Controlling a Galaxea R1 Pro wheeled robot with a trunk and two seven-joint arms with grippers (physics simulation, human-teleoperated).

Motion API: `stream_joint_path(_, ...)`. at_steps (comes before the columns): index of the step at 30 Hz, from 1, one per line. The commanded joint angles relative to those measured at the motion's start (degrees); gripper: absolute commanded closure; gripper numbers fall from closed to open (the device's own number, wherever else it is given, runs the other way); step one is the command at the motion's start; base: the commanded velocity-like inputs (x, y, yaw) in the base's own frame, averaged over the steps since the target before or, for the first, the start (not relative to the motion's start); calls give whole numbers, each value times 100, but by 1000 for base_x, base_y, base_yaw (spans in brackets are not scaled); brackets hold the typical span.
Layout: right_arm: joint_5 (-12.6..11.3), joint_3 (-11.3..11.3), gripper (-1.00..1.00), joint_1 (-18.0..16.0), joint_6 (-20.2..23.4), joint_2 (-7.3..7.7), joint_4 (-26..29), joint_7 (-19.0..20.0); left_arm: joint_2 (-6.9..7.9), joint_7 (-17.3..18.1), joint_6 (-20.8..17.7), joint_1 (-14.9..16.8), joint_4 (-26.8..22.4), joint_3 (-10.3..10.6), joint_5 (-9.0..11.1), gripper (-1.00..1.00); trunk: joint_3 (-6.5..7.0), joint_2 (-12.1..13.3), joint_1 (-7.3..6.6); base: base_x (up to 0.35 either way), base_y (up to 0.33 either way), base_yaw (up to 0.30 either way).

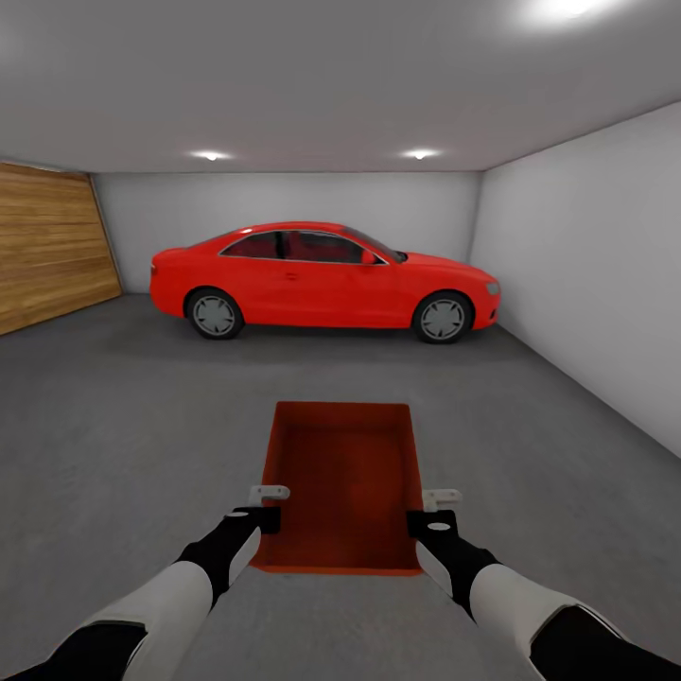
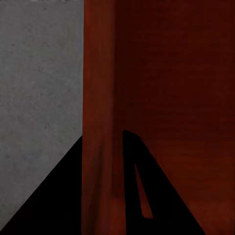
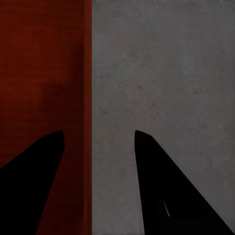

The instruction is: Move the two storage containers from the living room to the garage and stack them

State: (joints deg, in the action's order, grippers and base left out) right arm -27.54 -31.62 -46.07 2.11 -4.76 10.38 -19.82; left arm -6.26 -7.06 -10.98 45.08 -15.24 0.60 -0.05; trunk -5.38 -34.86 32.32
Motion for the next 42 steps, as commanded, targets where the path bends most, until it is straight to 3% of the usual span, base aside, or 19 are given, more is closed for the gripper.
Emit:
stream_joint_path(1, 15, 165, 100, -7, 26, 1, 92, 198, 2, -58, -45, 0, -9, -113, -98, 100, -10, -9, 5, 322, 0, 0)
stream_joint_path(42, 19, 165, 100, -7, 26, 1, 91, 198, 2, -59, -39, 0, -5, -113, -95, 100, -10, -9, 5, 321, 0, 0)
